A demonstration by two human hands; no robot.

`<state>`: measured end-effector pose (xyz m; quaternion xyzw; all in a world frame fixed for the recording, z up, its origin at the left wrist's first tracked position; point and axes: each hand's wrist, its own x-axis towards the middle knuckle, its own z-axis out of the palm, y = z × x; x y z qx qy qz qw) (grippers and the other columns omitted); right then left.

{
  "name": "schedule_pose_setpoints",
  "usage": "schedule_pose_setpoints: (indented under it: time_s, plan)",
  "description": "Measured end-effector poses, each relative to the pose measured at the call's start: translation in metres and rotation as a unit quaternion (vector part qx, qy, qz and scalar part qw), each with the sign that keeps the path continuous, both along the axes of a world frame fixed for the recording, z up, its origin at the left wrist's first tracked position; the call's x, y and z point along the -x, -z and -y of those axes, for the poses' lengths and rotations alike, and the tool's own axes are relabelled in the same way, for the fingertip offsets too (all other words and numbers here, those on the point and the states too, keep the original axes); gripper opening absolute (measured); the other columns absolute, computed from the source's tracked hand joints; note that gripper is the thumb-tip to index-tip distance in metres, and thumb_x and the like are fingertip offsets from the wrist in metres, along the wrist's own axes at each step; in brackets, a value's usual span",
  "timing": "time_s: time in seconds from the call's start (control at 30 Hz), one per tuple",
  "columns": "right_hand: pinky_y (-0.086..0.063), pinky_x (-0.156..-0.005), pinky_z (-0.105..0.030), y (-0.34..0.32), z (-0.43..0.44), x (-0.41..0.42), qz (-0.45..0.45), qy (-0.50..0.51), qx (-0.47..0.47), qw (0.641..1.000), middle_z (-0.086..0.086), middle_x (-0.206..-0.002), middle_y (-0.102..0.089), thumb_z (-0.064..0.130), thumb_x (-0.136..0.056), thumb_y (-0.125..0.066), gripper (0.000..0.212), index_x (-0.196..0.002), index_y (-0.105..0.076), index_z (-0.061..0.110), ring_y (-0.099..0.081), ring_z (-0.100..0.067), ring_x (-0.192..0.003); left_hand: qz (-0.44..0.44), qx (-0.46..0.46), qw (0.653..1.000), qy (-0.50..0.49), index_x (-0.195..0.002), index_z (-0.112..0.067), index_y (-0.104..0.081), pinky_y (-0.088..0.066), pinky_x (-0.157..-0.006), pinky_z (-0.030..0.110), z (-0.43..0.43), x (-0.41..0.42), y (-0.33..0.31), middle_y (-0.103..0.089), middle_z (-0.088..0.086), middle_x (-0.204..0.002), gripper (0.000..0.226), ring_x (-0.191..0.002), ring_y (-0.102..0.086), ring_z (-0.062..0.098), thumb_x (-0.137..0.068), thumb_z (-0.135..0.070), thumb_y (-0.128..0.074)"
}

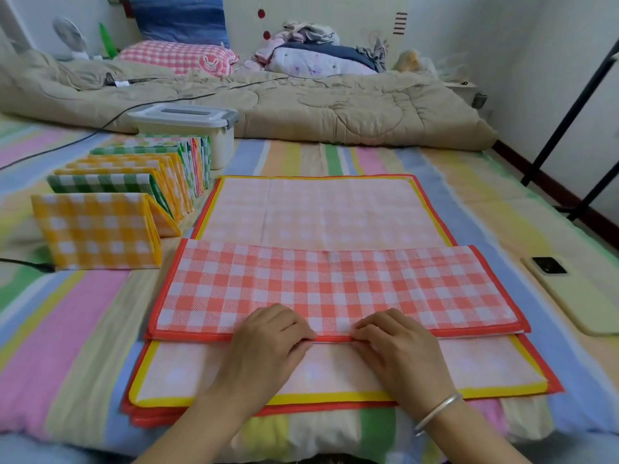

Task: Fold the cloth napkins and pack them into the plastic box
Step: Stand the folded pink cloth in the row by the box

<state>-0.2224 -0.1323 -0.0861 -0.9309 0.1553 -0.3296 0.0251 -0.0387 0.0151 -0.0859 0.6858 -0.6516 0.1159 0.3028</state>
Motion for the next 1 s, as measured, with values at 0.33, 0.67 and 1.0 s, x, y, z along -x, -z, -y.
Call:
schedule_pose_setpoints:
  time_s: [0.33,0.67,1.0]
  plan:
    - [-0.05,-0.054,-0.035,0.002,-0.001,0.002,-0.031,-0.008,0.01,0.999,0.006,-0.082,-0.065,0.025,-0.084,-0.068,0.01,-0.077,-0.069,0.019,-0.06,-0.02,-0.072,-0.039,-0.045,0.998,-0.025,-0.079,-0.024,-0.067,-0.049,-0.07,0.029,0.022,0.001,-0.017,-0.062,-0.013,-0.082,0.019,-0.079,-0.056,0.01,-0.089,-0.037,-0.057]
    - [-0.051,-0.06,-0.023,-0.013,-0.002,0.011,-0.096,-0.01,-0.129,0.987,0.019,-0.084,-0.068,0.037,-0.085,-0.056,0.024,-0.081,-0.077,0.027,-0.057,-0.006,-0.075,0.049,-0.338,0.932,-0.12,-0.158,-0.013,0.009,0.008,-0.123,0.049,0.101,-0.01,-0.01,0.016,0.002,-0.166,0.061,-0.152,0.017,0.014,-0.107,-0.037,-0.013]
    - [-0.009,-0.12,-0.034,-0.024,0.038,-0.104,-0.197,0.096,-0.221,0.95,-0.004,-0.159,-0.025,0.014,-0.1,-0.031,0.052,-0.151,-0.027,0.013,-0.015,-0.018,-0.149,0.108,-0.341,0.926,-0.119,-0.158,-0.013,0.011,0.004,-0.122,0.053,0.101,-0.009,0.007,0.014,0.004,-0.166,0.083,-0.152,0.017,0.019,-0.081,-0.042,0.019]
